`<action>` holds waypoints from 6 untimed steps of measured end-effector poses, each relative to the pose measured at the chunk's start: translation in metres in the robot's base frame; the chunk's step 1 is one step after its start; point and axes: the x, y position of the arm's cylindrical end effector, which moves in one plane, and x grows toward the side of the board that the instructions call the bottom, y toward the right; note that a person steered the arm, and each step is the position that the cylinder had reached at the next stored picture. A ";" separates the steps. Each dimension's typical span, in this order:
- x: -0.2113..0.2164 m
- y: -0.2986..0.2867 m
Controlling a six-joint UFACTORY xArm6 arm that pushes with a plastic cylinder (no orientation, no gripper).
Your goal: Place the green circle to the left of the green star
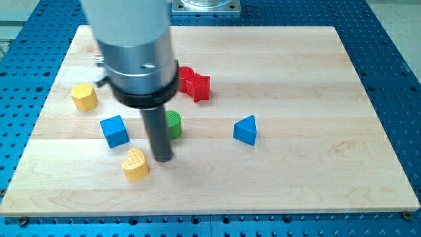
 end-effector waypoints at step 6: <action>-0.122 -0.057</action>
